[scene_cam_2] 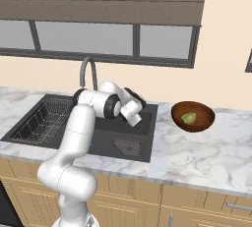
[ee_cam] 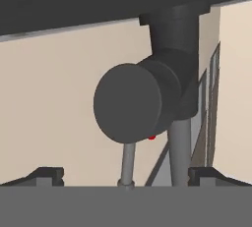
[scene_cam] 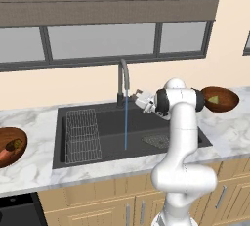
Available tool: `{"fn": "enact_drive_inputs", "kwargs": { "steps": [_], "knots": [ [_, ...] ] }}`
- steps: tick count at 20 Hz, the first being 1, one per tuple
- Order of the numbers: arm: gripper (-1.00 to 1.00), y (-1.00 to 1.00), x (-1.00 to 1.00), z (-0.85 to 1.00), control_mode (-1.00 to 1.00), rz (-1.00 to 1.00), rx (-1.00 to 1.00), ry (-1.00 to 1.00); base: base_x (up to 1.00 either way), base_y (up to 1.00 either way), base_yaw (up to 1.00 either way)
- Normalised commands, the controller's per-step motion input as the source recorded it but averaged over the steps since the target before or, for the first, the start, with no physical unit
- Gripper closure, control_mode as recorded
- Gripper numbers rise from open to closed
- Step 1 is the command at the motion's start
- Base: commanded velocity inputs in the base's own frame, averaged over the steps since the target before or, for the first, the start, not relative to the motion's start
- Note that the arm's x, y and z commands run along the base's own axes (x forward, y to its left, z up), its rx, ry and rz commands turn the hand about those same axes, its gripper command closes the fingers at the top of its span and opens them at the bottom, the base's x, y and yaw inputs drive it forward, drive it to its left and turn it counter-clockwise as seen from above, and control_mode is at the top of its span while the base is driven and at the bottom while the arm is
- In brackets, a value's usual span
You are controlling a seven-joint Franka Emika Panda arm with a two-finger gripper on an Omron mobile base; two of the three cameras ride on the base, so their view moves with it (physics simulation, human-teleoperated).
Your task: Pick the sweet potatos from the sink and place them in one bowl. Place the lemon wedge in the other bowl. Then turn off the sink faucet.
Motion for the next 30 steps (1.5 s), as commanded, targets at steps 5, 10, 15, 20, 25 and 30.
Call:
{"fn": "enact_drive_inputs", "kwargs": {
  "steps": [5,10,15,20,25,30],
  "knots": [
    [-1.0,0.38,0.04,0.0,-1.0,0.06,-0.01,0.0,0.0,0.0,0.0],
    [-1.0,0.4,0.0,0.09,-1.0,0.14,-0.04,0.0,0.0,0.0,0.0],
    [-1.0,0.24,-0.05,0.37,-1.0,0.23,-0.03,-0.05,0.0,0.0,0.0],
    [-1.0,0.53,-0.4,0.6,-1.0,0.25,-0.13,-0.16,0.0,0.0,0.0],
    [-1.0,0.25,-0.59,0.36,-1.0,0.23,-0.12,-0.15,0.0,0.0,0.0],
    [-1.0,-0.07,-0.43,0.23,-1.0,0.13,-0.03,-0.09,0.0,0.0,0.0]
  ]
}}
